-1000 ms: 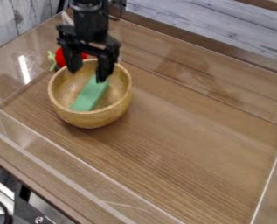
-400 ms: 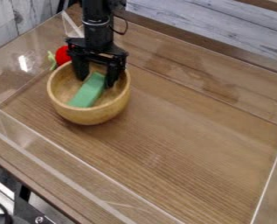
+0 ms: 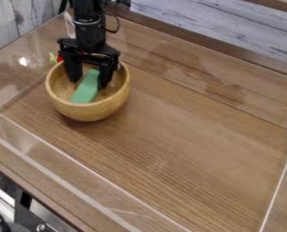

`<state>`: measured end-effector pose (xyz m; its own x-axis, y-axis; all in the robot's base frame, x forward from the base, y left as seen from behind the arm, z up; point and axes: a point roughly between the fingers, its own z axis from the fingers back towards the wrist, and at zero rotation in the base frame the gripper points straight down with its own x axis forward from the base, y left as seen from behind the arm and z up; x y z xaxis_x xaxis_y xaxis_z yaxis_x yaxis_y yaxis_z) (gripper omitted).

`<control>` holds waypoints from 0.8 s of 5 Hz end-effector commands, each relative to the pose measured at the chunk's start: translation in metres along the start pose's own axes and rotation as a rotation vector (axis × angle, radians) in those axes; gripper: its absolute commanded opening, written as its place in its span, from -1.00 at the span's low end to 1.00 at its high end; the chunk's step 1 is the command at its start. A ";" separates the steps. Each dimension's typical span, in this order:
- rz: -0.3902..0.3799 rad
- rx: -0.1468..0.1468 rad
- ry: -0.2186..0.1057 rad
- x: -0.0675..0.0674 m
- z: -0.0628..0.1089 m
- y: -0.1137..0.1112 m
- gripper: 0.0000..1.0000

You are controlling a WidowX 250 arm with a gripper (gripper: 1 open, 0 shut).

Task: Remove the green block from the brown bowl and put it on the table

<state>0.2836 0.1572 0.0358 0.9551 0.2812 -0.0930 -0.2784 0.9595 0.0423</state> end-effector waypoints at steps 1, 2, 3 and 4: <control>0.070 -0.001 -0.047 0.020 0.000 0.000 1.00; 0.133 -0.012 -0.040 0.030 -0.006 -0.006 -1.00; 0.149 -0.028 -0.034 0.032 -0.006 -0.005 -1.00; 0.164 -0.043 -0.027 0.033 -0.007 -0.006 -1.00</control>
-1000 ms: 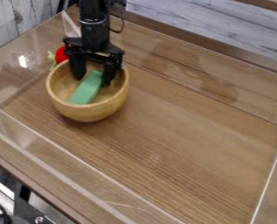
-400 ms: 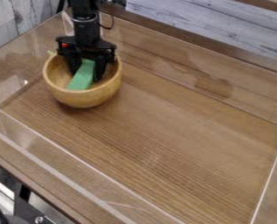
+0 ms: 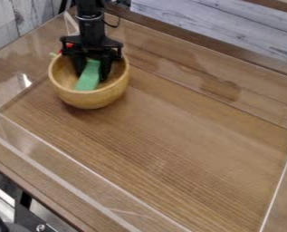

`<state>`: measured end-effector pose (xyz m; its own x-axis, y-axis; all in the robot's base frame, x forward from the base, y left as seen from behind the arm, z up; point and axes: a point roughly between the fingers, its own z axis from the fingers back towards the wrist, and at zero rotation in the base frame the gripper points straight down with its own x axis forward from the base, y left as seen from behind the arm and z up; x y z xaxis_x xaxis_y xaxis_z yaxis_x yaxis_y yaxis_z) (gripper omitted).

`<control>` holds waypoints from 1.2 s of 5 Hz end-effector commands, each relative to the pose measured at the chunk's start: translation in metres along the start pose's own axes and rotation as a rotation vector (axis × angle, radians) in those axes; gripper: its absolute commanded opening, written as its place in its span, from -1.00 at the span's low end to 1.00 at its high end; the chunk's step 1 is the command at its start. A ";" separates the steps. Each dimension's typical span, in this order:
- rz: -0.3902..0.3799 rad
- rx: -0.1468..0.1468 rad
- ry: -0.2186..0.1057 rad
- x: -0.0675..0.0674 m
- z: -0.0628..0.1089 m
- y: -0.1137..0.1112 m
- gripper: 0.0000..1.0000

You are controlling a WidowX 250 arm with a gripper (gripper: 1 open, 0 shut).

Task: Remove the green block from the brown bowl and put it on the table

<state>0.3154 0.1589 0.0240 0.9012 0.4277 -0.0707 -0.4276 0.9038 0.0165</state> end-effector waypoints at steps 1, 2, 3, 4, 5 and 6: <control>0.002 -0.017 0.000 -0.007 0.002 -0.003 -1.00; -0.002 -0.028 0.008 -0.014 0.003 -0.008 -1.00; 0.002 -0.042 0.017 -0.015 0.006 -0.012 -1.00; 0.006 -0.056 0.025 -0.015 0.009 -0.016 -1.00; -0.021 -0.088 0.010 -0.017 0.033 -0.009 -1.00; -0.047 -0.108 0.002 -0.020 0.050 0.000 -1.00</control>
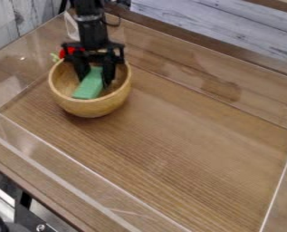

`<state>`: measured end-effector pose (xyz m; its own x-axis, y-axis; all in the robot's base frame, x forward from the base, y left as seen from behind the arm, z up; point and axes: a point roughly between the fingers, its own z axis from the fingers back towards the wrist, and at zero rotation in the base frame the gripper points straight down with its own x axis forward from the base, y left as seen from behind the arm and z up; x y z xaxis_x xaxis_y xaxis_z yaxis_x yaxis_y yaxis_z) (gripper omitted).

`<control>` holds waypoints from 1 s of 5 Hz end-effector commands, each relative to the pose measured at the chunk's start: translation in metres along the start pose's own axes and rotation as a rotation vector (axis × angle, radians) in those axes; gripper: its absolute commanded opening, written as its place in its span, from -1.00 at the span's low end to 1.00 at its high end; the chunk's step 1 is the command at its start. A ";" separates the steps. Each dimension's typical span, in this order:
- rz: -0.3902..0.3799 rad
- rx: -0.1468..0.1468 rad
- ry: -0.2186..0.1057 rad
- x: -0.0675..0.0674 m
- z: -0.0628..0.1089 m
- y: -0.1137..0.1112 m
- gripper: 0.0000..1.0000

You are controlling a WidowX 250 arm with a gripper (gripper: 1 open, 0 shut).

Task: Remove the green block from the brown bowl and put it on the table

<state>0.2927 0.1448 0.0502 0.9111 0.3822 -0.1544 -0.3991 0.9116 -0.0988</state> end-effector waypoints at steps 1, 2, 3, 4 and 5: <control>-0.066 -0.009 -0.086 0.003 0.039 -0.013 -1.00; -0.122 -0.016 -0.085 0.001 0.049 -0.026 -1.00; -0.156 -0.030 -0.090 -0.005 0.053 -0.031 -1.00; -0.195 -0.044 -0.096 -0.011 0.057 -0.040 -1.00; -0.228 -0.049 -0.100 -0.013 0.069 -0.057 -1.00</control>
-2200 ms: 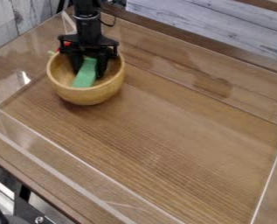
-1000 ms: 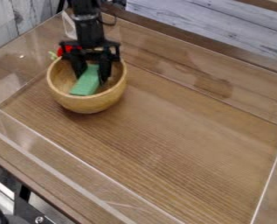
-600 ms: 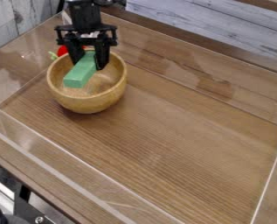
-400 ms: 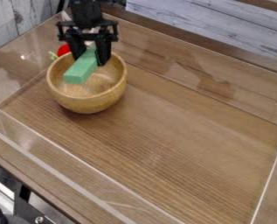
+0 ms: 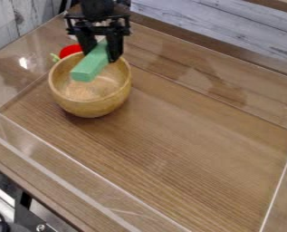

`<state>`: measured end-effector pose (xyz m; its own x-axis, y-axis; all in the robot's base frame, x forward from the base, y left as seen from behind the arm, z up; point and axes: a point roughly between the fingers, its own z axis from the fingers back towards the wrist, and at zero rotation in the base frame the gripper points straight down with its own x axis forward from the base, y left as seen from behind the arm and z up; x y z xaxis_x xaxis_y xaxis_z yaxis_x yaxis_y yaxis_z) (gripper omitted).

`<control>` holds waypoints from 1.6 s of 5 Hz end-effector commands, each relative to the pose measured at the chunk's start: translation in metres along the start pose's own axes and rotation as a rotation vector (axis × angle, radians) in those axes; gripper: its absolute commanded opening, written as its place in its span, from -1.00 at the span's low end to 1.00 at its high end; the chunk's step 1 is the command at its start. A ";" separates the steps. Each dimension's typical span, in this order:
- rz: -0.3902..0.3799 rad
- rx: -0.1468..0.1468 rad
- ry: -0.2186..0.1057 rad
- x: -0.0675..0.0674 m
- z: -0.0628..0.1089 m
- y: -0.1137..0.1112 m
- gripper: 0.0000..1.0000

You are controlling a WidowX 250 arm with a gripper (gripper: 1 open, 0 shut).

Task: Remove the green block from the brown bowl and put it on the table

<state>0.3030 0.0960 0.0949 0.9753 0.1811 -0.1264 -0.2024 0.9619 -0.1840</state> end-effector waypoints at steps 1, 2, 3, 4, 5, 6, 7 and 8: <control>-0.060 0.015 -0.101 0.005 0.039 -0.025 -1.00; -0.057 0.015 -0.105 -0.002 0.032 -0.045 -1.00; -0.048 0.016 -0.106 -0.008 0.022 -0.060 -1.00; -0.069 0.025 -0.105 -0.015 0.013 -0.073 -1.00; -0.098 0.036 -0.107 -0.022 0.003 -0.085 -1.00; -0.094 0.041 -0.115 -0.018 -0.014 -0.082 -1.00; -0.069 0.047 -0.121 -0.012 -0.028 -0.074 -1.00; -0.071 0.054 -0.122 -0.014 -0.036 -0.073 -1.00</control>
<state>0.2969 0.0147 0.0669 0.9911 0.1300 -0.0296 -0.1329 0.9817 -0.1366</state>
